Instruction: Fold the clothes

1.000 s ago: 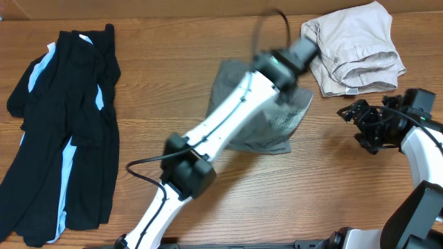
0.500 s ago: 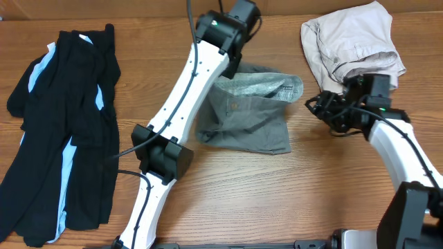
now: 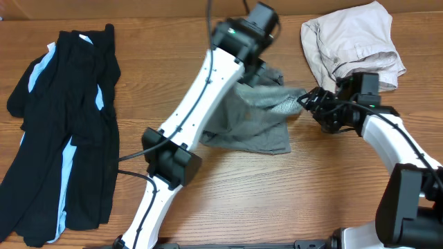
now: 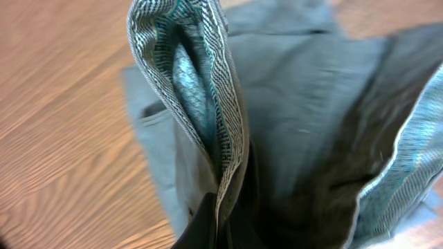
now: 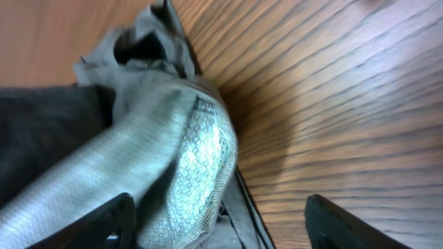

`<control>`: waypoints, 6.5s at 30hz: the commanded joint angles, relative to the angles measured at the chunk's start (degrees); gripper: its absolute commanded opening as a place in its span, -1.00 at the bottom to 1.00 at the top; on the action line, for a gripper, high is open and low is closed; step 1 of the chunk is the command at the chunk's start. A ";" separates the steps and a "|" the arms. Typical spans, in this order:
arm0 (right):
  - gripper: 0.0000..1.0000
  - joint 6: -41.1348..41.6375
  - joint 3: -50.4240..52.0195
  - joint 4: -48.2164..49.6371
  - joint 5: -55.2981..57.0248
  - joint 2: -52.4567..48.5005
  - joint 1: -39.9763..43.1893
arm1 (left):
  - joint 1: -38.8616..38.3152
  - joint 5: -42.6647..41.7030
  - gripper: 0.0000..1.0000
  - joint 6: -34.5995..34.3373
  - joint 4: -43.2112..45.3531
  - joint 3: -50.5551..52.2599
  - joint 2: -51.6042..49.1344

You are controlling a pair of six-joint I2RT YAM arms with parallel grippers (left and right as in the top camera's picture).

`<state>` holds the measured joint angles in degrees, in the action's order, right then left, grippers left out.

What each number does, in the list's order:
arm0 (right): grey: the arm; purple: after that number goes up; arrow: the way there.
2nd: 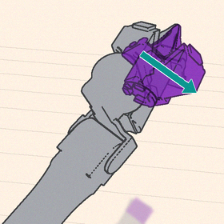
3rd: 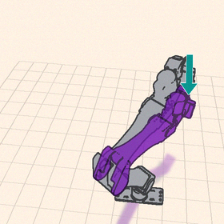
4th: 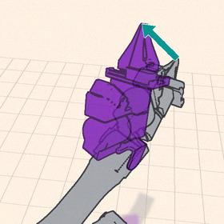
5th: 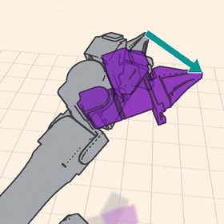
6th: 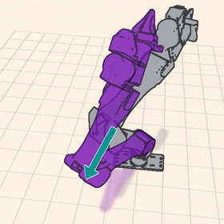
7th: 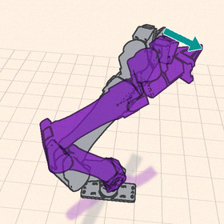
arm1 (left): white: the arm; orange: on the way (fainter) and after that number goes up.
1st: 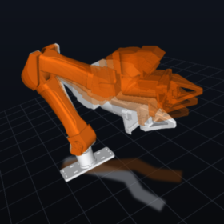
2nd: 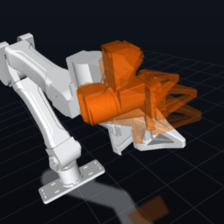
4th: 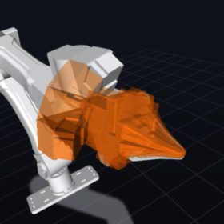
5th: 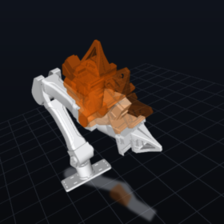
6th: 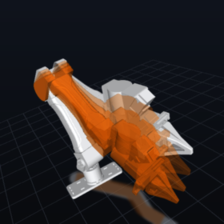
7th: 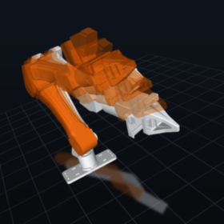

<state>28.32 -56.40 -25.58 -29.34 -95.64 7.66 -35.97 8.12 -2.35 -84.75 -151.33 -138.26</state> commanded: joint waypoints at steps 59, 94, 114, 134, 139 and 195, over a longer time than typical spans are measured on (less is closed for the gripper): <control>-0.55 -2.97 -1.81 3.87 34.73 -18.05 -28.55 | 18.05 -4.79 0.99 -2.14 -7.87 -17.84 11.96; -0.92 10.43 -25.11 4.76 3.08 0.28 -6.05 | 21.00 -3.02 0.99 -1.95 -4.09 -10.01 11.96; -0.92 18.38 -25.09 36.37 30.03 -0.96 1.22 | 21.00 -3.04 1.00 -1.97 -4.11 -7.23 11.93; -0.92 18.84 -25.07 22.75 38.97 -12.98 2.62 | 21.00 -1.77 0.99 -1.97 4.28 5.55 11.93; 0.31 17.22 -25.07 14.03 38.25 -12.98 4.26 | 21.00 -1.77 1.00 -1.95 5.25 7.04 11.93; 1.00 -21.94 -25.09 -43.93 5.27 36.15 5.57 | 20.98 -1.77 0.99 -1.95 5.49 8.46 11.93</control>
<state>6.81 -81.08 -69.71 -24.77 -59.79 13.10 -15.25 5.80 -3.51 -79.44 -143.28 -126.26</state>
